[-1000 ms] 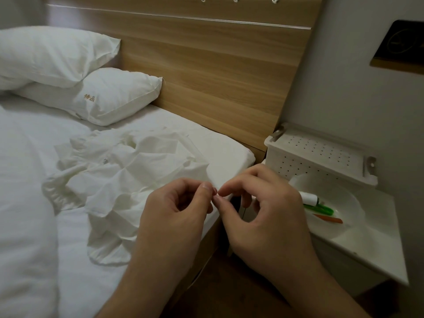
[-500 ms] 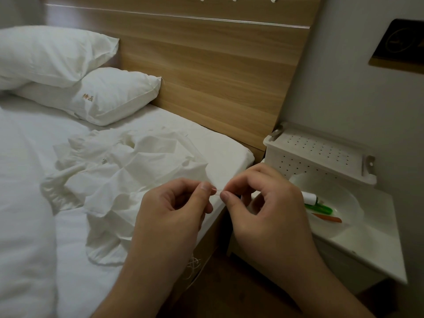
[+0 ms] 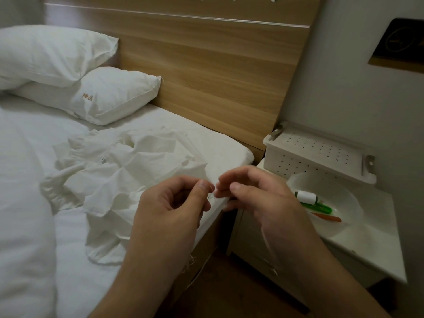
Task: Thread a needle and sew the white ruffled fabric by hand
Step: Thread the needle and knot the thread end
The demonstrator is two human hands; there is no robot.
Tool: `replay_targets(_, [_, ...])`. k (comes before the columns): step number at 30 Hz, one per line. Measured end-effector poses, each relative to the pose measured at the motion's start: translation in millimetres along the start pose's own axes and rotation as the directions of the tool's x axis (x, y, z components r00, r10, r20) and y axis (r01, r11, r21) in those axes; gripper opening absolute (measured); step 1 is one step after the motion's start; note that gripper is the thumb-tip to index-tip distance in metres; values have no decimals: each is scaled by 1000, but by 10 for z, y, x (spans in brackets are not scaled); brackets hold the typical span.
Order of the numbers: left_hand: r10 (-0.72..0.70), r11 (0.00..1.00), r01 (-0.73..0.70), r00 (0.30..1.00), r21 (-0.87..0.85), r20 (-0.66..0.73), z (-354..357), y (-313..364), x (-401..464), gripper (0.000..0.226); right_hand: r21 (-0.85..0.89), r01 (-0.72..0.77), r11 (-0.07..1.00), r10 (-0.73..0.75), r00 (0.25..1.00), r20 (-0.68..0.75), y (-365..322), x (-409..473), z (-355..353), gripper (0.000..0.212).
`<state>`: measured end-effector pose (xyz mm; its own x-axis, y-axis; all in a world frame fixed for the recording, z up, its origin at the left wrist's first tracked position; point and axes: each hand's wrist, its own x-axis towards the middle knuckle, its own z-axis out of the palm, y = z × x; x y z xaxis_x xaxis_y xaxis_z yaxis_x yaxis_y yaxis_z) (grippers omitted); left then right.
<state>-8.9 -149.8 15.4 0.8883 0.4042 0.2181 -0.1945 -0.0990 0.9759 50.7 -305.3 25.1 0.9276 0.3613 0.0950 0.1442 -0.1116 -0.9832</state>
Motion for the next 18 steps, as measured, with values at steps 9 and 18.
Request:
replay_targets(9, [40, 998, -41, 999, 39, 21, 0, 12, -9, 19, 121, -122, 985, 110, 989, 99, -45, -43, 80, 22])
replay_targets(18, [27, 999, -26, 999, 27, -46, -21, 17, -5, 16, 114, -121, 986, 111, 989, 94, -46, -46, 32, 17])
